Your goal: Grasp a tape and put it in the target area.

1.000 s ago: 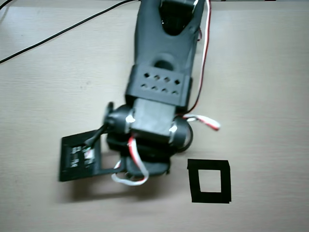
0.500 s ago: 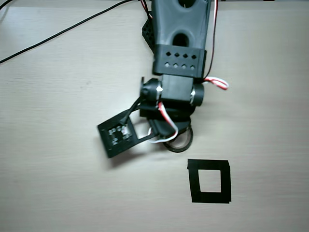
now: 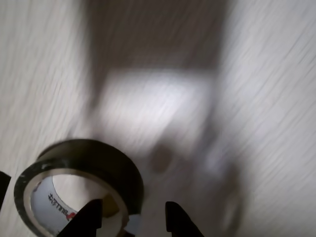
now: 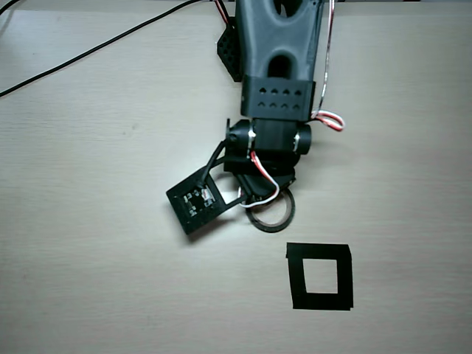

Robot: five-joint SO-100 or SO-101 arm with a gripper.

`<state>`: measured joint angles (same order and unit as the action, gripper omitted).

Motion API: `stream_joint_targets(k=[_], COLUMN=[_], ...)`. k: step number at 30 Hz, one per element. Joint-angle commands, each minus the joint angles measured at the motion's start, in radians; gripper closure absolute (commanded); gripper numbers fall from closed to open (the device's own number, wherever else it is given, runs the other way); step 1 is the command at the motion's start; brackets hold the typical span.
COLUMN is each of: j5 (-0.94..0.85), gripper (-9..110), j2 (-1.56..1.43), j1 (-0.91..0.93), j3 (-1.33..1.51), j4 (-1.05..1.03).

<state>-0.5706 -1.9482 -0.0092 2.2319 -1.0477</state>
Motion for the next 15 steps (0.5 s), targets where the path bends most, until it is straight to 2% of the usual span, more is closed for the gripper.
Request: stream_joint_targets(k=[1, 10, 15], j5=[-0.009, -0.014, -0.015], gripper=[87, 101, 101], j2=[0.021, 0.058, 0.058], j1=[-0.006, -0.021, -0.021], j3=[0.000, -0.008, -0.028], j4=[0.028, 0.078, 0.083])
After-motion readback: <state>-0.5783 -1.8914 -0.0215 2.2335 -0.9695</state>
